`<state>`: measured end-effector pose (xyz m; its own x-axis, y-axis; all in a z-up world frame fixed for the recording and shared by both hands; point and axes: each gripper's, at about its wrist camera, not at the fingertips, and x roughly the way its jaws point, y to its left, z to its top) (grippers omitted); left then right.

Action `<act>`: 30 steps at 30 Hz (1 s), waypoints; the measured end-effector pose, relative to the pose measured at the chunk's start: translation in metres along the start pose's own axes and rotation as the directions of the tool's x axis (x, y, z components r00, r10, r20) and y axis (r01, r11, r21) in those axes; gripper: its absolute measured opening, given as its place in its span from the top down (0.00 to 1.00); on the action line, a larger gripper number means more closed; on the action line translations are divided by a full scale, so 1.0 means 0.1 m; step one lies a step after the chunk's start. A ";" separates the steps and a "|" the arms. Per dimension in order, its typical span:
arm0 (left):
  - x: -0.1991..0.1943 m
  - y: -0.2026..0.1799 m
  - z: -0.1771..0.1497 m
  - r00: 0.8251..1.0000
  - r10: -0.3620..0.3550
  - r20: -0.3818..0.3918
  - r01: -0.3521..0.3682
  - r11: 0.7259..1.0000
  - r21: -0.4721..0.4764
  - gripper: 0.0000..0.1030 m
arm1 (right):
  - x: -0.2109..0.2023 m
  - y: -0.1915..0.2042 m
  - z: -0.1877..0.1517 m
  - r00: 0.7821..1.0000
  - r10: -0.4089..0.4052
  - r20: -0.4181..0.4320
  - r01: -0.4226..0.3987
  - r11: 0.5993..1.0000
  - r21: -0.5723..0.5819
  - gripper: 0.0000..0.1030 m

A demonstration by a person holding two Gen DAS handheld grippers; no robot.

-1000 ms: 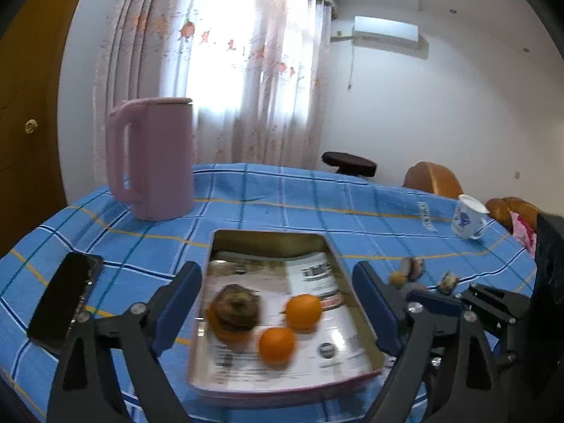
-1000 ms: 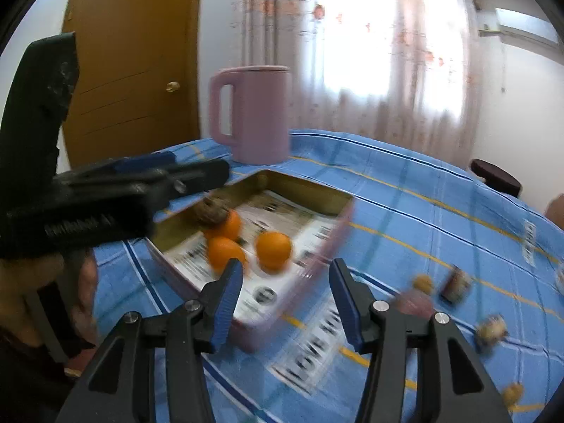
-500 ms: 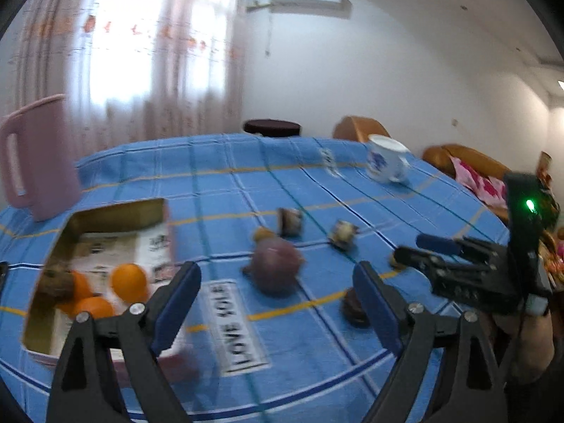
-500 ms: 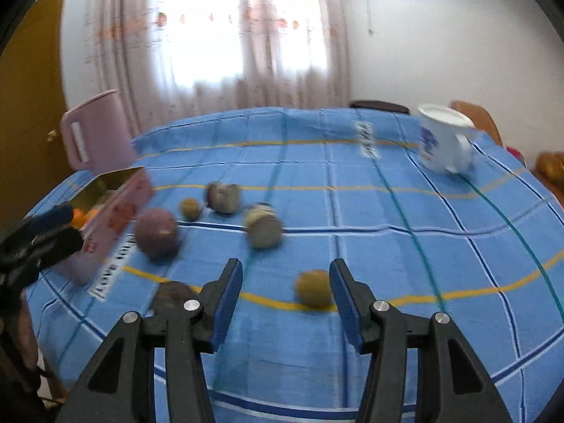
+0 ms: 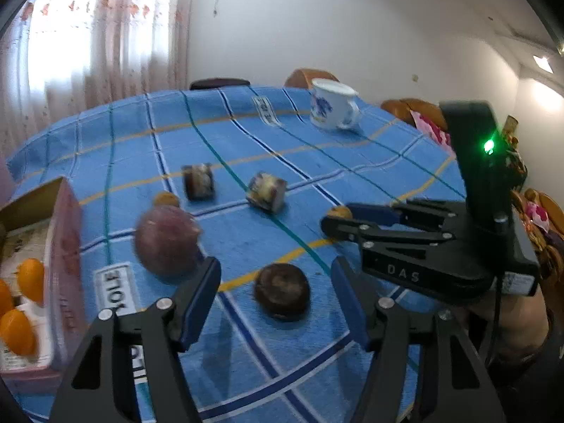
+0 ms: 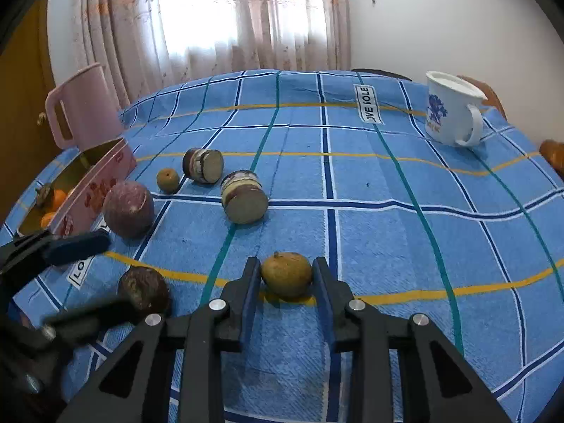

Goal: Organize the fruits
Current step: 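Grasp another mangosteen with the left gripper while the right gripper grasps a small brown fruit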

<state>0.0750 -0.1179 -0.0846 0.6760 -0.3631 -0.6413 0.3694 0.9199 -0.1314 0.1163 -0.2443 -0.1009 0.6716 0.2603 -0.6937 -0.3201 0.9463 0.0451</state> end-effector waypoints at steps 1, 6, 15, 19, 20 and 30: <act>0.04 -0.01 0.00 1.000 0.001 -0.011 -0.001 1.000 0.008 0.38 | 0.00 0.01 0.00 1.000 -0.005 -0.001 0.005 1.000 -0.005 0.69; 0.17 -0.01 -0.02 0.998 -0.017 -0.066 0.017 1.000 0.012 0.62 | -0.01 0.02 0.01 1.000 0.008 0.002 -0.008 1.000 -0.003 0.69; 0.04 0.02 -0.05 1.000 -0.009 0.011 0.009 1.000 0.002 0.62 | -0.22 0.04 -0.04 0.990 0.068 0.122 -0.065 0.998 -0.024 0.69; -0.07 0.07 -0.06 0.997 0.023 0.077 -0.021 1.000 -0.020 0.62 | -0.28 0.08 -0.06 0.985 0.073 0.158 -0.067 0.997 -0.047 0.69; -0.09 0.07 -0.06 0.995 0.030 0.091 -0.028 0.999 -0.024 0.62 | -0.29 0.09 -0.06 0.983 0.076 0.164 -0.069 0.996 -0.049 0.69; -0.21 0.10 -0.07 0.983 0.057 0.176 -0.053 0.998 -0.030 0.62 | -0.40 0.11 -0.11 0.969 0.092 0.227 -0.077 0.994 -0.074 0.69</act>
<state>0.0599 -0.1004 -0.0772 0.7977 -0.3300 -0.5048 0.3137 0.9419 -0.1202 0.0784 -0.2460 -0.0803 0.7733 0.3833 -0.5050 -0.4198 0.9065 0.0452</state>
